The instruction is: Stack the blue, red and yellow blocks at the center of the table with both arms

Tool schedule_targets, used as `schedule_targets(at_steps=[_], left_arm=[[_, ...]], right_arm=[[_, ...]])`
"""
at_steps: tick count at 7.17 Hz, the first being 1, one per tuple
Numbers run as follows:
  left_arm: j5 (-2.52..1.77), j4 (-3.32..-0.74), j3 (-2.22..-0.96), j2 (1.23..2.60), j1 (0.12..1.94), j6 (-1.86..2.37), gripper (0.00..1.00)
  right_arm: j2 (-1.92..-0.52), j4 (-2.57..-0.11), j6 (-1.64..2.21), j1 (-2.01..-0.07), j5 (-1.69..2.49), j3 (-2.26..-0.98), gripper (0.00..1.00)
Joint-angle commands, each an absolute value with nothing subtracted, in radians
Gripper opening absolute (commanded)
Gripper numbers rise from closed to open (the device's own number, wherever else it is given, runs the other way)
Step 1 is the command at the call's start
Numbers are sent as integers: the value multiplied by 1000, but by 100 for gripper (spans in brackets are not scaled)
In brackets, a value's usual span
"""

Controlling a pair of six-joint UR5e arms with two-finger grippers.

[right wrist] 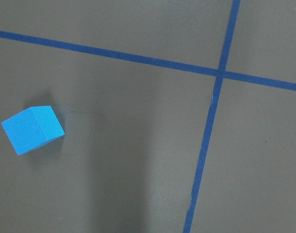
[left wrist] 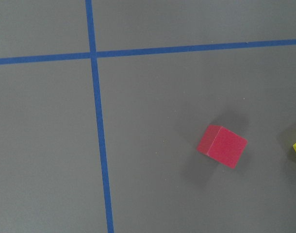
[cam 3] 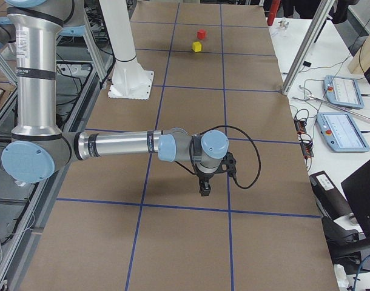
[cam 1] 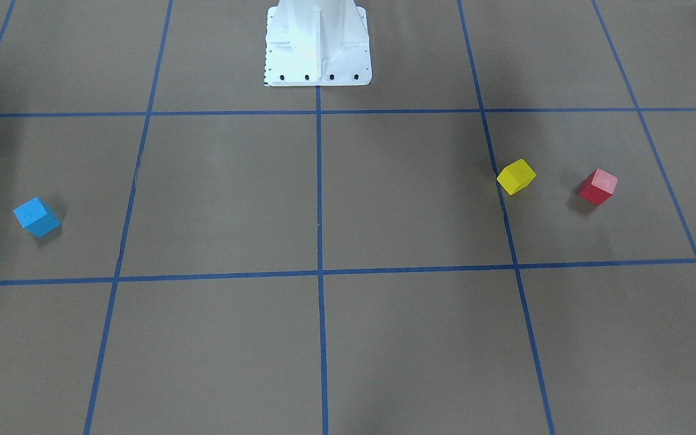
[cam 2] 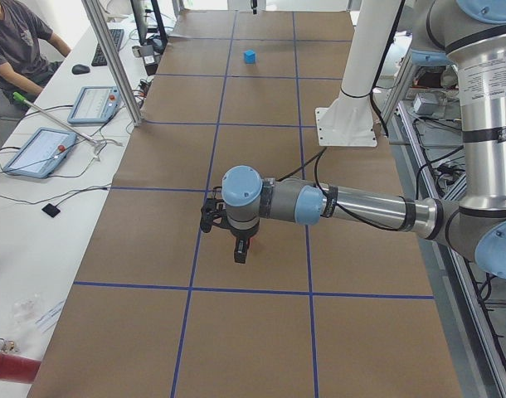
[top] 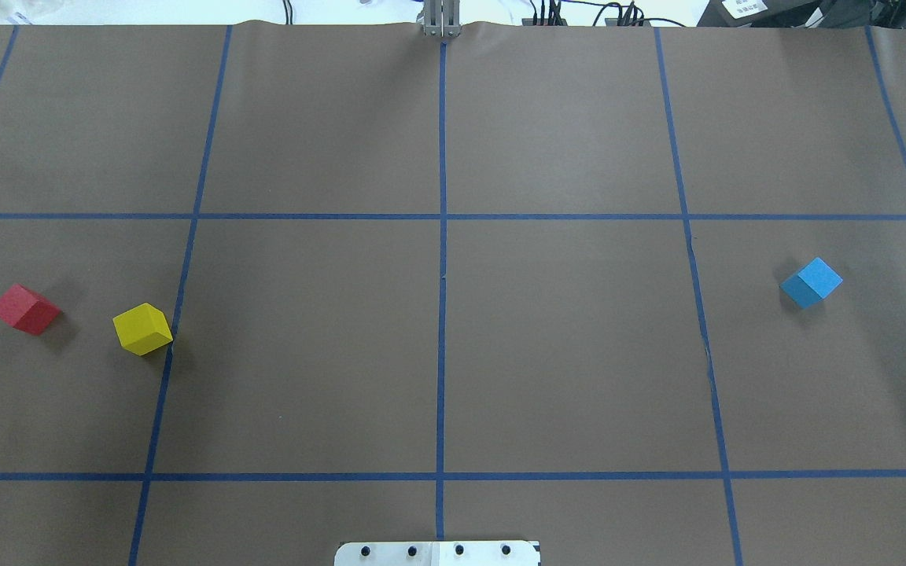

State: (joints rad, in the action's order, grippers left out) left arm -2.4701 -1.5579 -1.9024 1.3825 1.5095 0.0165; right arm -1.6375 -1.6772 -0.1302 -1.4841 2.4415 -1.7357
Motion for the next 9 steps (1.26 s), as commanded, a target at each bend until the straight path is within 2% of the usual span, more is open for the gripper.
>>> schedule_targets(at_steps=[1, 6, 8, 9], left_arm=[[-2476, -1562, -1908, 1387, 1509, 18, 100], [-2477, -1589, -1898, 1394, 1508, 17, 100], [-2477, -1589, -1882, 1413, 1508, 17, 100], [-2477, -1591, -1884, 1413, 1508, 17, 99]], right_arm=[[-1637, -1677, -126, -1485, 2448, -1755, 100], [-1622, -1675, -117, -1459, 2450, -1789, 100], [-1553, -1654, -112, -1308, 2369, -1796, 99], [-1563, -1505, -74, -1260, 2323, -1787, 98]])
